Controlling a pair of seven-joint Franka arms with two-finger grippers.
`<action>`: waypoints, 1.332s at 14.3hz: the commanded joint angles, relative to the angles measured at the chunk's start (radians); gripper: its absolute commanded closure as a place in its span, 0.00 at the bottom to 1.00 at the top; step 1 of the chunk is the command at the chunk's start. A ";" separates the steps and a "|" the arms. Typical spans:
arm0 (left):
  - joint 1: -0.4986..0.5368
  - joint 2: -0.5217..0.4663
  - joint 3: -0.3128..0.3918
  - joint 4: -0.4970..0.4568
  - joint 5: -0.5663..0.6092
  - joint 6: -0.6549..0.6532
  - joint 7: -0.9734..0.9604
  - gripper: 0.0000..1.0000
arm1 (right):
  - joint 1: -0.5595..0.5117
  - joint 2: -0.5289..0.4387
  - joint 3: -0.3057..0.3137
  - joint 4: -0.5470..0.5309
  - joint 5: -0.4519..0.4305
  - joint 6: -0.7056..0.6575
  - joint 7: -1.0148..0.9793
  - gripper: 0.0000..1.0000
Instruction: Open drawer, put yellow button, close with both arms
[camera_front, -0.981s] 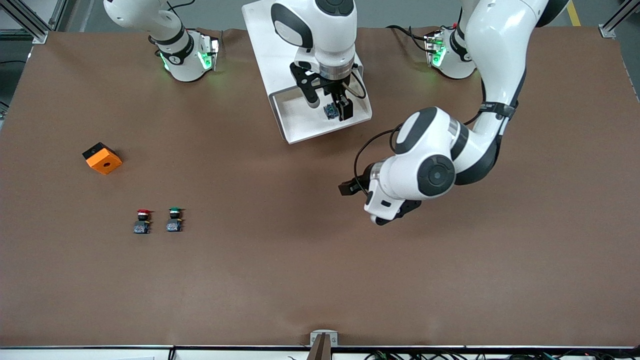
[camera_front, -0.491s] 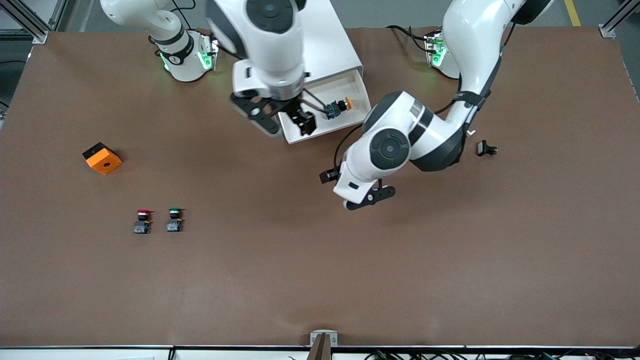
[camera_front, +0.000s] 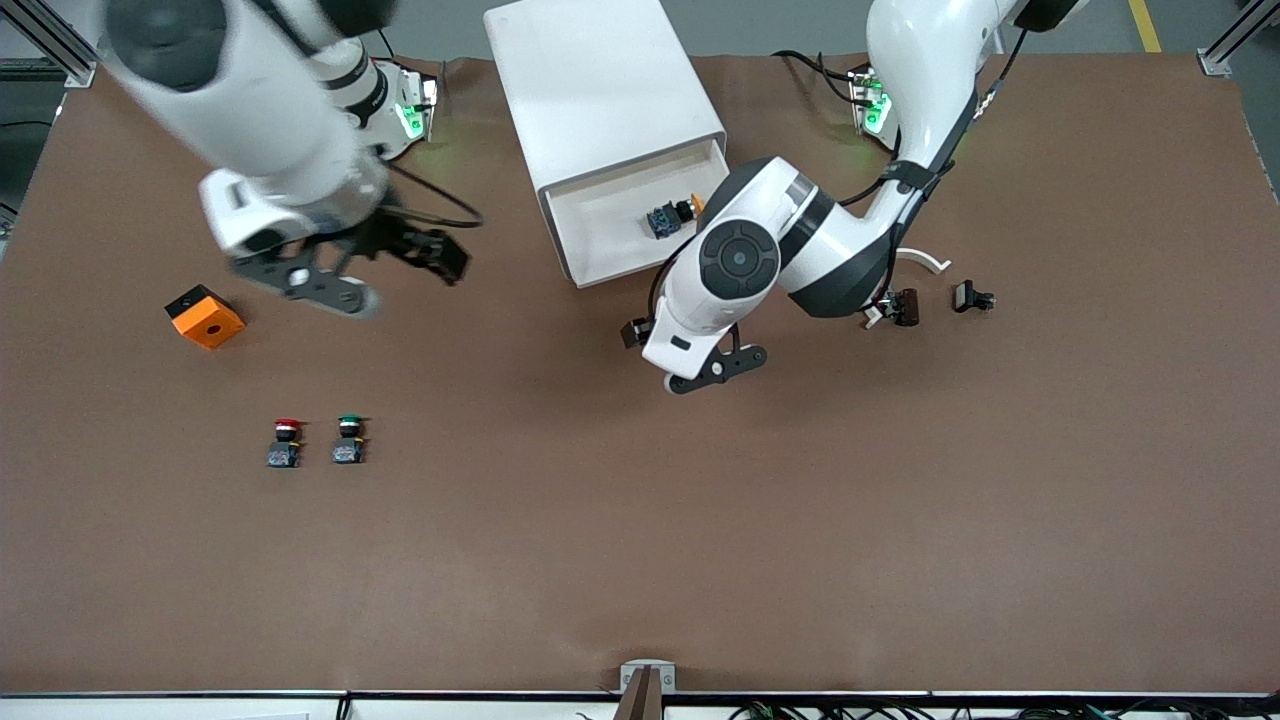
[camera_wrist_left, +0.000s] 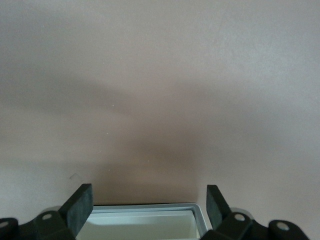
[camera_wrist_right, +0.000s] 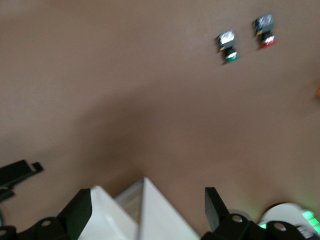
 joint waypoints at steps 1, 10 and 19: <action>-0.008 -0.095 0.000 -0.134 0.023 0.046 -0.011 0.00 | -0.113 -0.021 0.016 -0.006 0.003 -0.050 -0.262 0.00; -0.074 -0.142 -0.008 -0.204 0.044 0.048 0.003 0.00 | -0.330 -0.021 0.014 -0.006 -0.121 -0.110 -0.640 0.00; -0.150 -0.175 -0.015 -0.277 0.069 0.051 -0.016 0.00 | -0.425 -0.017 0.013 -0.004 -0.126 -0.114 -0.649 0.00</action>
